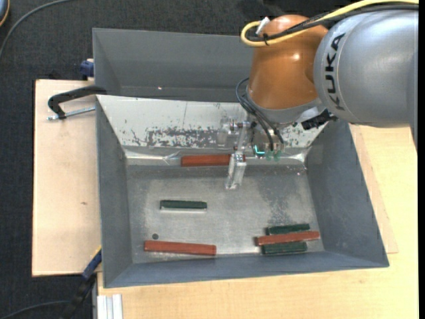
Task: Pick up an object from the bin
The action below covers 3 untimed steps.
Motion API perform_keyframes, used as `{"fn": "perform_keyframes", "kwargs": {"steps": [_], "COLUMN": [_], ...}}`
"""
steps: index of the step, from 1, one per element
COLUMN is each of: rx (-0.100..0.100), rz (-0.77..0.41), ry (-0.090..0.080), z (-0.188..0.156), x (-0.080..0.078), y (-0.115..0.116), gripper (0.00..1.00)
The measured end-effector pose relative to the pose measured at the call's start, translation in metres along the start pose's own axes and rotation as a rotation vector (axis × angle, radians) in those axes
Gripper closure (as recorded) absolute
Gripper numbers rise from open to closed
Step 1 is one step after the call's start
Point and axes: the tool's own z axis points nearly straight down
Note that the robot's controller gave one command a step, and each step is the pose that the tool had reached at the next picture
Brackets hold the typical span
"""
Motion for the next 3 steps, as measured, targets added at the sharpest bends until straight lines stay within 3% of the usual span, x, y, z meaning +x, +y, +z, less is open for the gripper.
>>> {"fn": "perform_keyframes", "kwargs": {"steps": [1, 2, 3], "rx": [-0.001, -0.003, -0.002], "rz": [0.159, 0.105, 0.112], "ry": [0.001, -0.013, -0.012], "z": [0.119, 0.083, 0.083], "x": [0.027, 0.037, 0.031], "y": [0.053, 0.078, 0.066], "gripper": [0.00, 0.00, 0.00]}}
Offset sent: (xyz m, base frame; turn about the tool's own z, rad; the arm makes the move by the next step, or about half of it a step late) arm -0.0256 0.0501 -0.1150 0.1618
